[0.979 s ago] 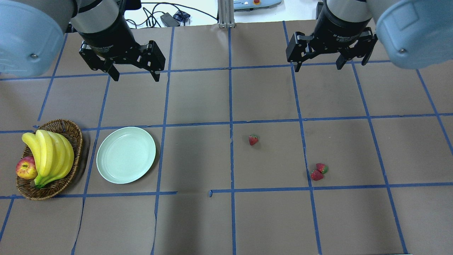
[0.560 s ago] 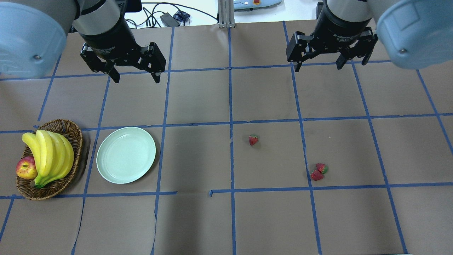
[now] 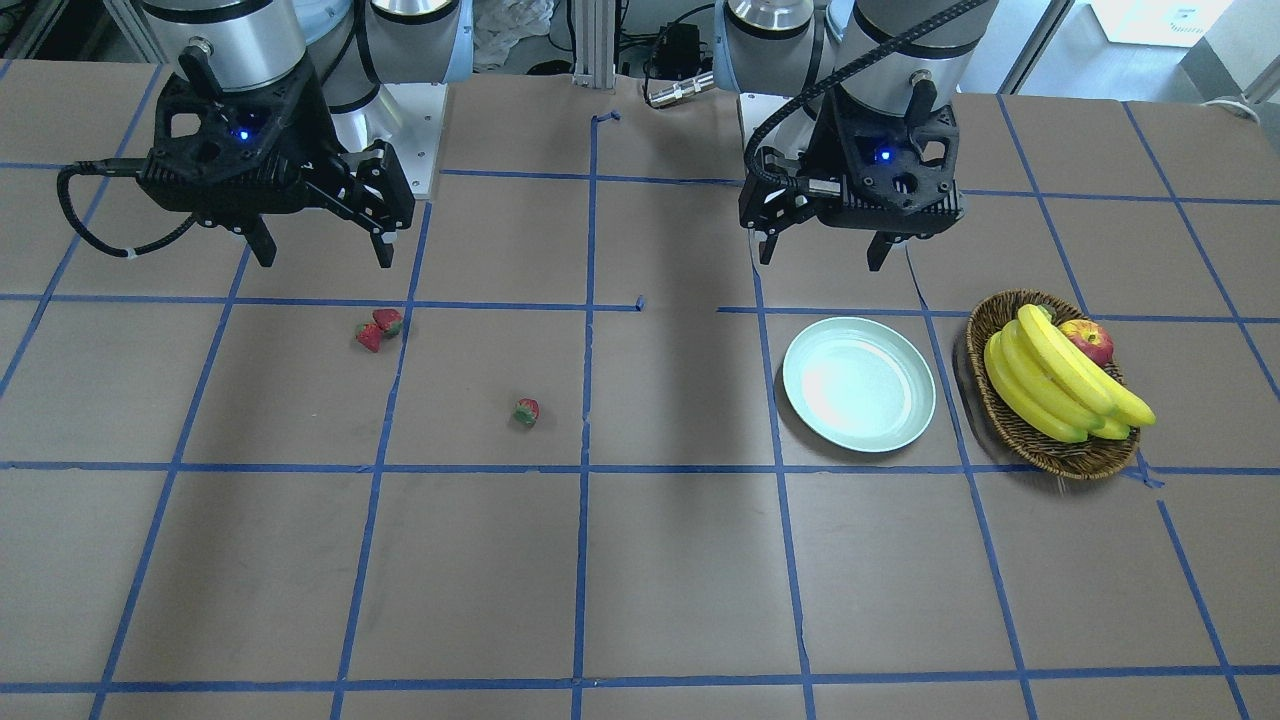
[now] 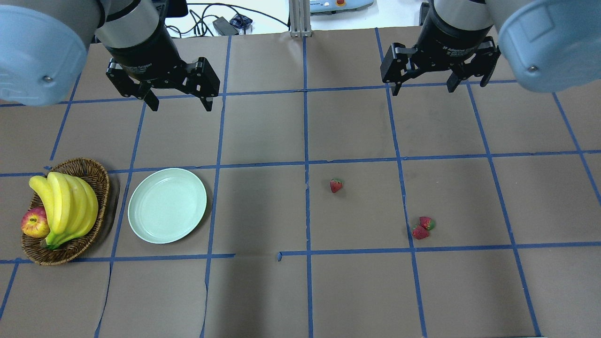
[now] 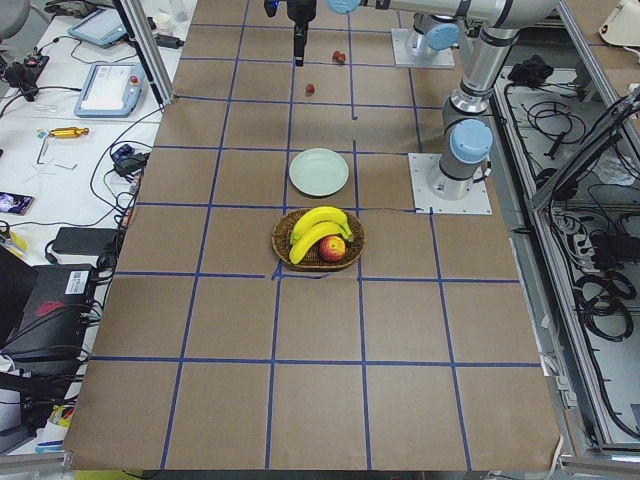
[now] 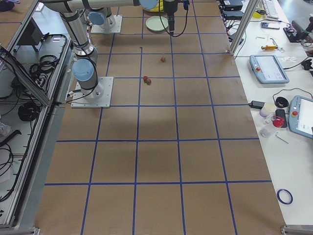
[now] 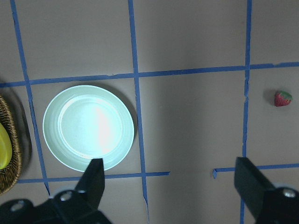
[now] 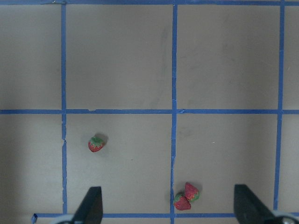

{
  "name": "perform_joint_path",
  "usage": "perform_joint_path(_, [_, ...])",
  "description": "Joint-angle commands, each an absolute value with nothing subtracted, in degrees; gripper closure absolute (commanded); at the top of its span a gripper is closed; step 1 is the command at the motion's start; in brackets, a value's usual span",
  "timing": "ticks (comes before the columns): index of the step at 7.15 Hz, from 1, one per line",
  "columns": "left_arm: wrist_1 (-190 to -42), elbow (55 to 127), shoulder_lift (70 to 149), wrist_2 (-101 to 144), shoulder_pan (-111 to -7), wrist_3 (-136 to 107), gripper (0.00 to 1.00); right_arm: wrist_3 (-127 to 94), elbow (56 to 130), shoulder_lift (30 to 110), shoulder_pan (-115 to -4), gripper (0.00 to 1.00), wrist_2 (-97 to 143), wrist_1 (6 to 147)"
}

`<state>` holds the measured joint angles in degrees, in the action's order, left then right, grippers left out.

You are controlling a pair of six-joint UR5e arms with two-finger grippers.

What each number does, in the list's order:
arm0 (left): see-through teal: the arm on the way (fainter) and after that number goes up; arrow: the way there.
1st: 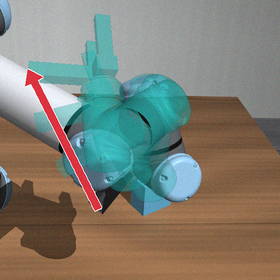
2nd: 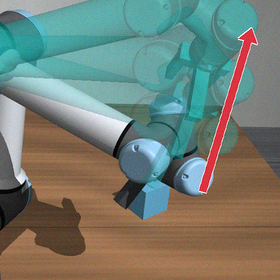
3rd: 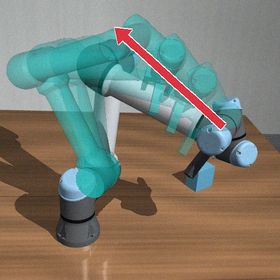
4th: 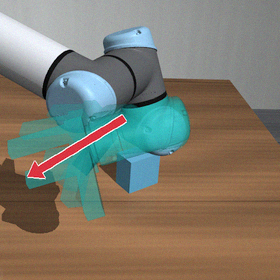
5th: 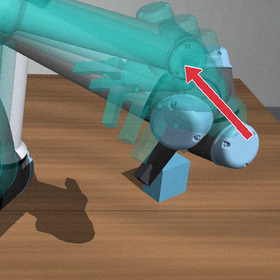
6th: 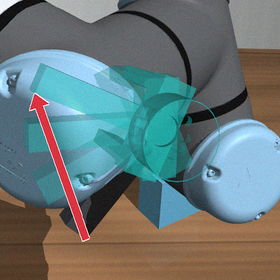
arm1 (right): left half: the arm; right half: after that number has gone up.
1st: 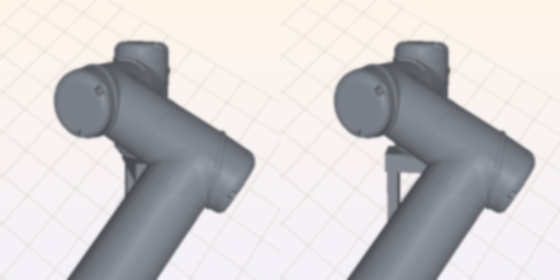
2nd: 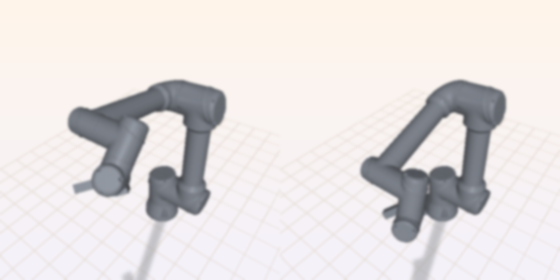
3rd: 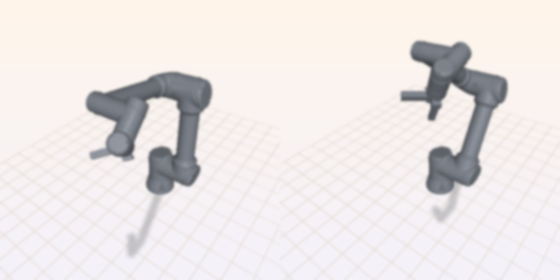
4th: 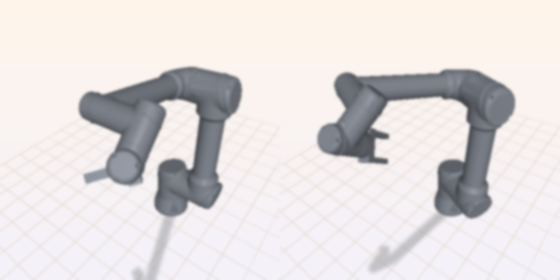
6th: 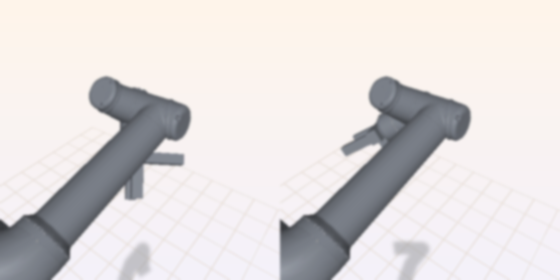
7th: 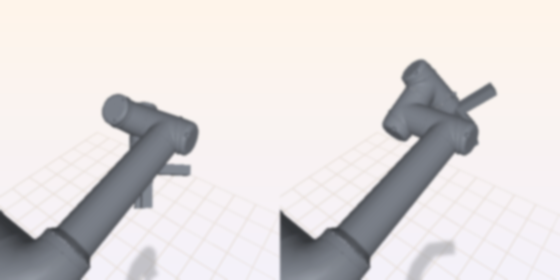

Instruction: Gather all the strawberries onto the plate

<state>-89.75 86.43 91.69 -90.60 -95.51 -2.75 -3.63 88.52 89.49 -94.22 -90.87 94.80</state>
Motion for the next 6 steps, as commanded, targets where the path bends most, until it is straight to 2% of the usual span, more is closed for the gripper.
perform_joint_path(1, [-89.8, 86.8, 91.5, -90.5, -95.5, -2.8, 0.00, -3.6, 91.6, 88.1, -90.6, 0.00, -90.9, 94.9])
perform_joint_path(2, [-89.8, 87.5, 91.1, -90.5, -95.5, -2.8, 0.00, -3.7, 95.2, 88.2, -88.3, 0.00, -91.5, 95.1])
perform_joint_path(4, [-89.8, 88.2, 91.0, -90.7, -95.5, -2.9, 0.00, -21.8, 101.1, 87.9, -87.7, 0.00, -96.0, 96.6])
perform_joint_path(6, [-89.8, 88.2, 90.9, -90.7, -95.5, -2.9, 0.00, -27.3, 109.9, 87.9, -86.0, 0.02, -95.7, 106.7])
